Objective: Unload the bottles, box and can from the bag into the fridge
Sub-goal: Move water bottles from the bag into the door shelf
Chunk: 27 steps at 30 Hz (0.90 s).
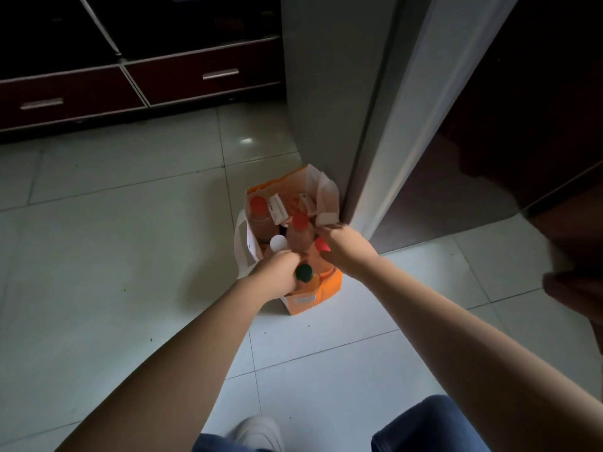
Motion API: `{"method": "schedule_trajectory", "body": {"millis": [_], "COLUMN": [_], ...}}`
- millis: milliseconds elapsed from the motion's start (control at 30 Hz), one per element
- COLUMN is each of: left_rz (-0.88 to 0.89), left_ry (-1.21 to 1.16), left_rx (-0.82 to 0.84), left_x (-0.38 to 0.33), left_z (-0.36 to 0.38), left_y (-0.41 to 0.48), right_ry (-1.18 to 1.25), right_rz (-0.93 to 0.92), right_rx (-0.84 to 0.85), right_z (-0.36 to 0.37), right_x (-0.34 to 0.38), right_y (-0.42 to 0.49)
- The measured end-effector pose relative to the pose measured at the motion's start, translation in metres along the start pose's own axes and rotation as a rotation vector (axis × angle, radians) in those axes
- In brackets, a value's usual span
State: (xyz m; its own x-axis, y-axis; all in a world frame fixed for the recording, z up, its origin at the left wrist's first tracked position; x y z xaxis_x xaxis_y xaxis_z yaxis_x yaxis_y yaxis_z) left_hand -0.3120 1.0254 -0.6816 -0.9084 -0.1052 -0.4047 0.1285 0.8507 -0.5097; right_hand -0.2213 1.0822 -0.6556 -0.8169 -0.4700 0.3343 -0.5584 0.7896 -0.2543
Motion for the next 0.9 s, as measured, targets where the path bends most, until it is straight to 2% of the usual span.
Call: {"method": "schedule_trajectory", "body": {"millis": [100,200,267,433,733,900], "left_rz": [-0.003,-0.047,-0.055,-0.063,-0.111,-0.128], "left_ry": [0.11,0.182,0.082,-0.014,-0.042,-0.065], "left_rx": [-0.074,-0.154,-0.087,-0.109,-0.127,-0.131], "left_x": [0.001,0.002,0.004,0.01,0.02,0.018], "left_z": [0.003,-0.001,0.005,0.004,0.006,-0.005], "left_y": [0.005,0.003,0.005,0.004,-0.009,-0.026], "right_ry": [-0.081,-0.102,-0.105,-0.114,-0.038,0.094], "right_rz": [0.012,0.031,0.036,0.046,0.084,0.089], "right_rx": [0.057,0.046,0.024,-0.016,-0.08,-0.18], "right_z": [0.01,0.016,0.017,0.019,0.02,-0.013], "right_x": [-0.002,-0.005,-0.005,-0.006,-0.005,0.009], "right_y": [0.006,0.01,0.01,0.01,-0.01,-0.025]}}
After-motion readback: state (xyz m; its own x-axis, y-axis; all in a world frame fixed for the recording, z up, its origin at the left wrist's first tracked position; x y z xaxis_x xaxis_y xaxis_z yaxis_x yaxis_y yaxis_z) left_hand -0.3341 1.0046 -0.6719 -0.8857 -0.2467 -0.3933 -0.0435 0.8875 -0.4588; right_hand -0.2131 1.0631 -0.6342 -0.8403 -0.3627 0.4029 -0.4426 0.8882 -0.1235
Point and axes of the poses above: each hand's wrist, its own y-axis towards the middle knuckle, its own z-axis out of the palm, x = y × z, the point moved 7 cm from there along y, towards the middle knuckle
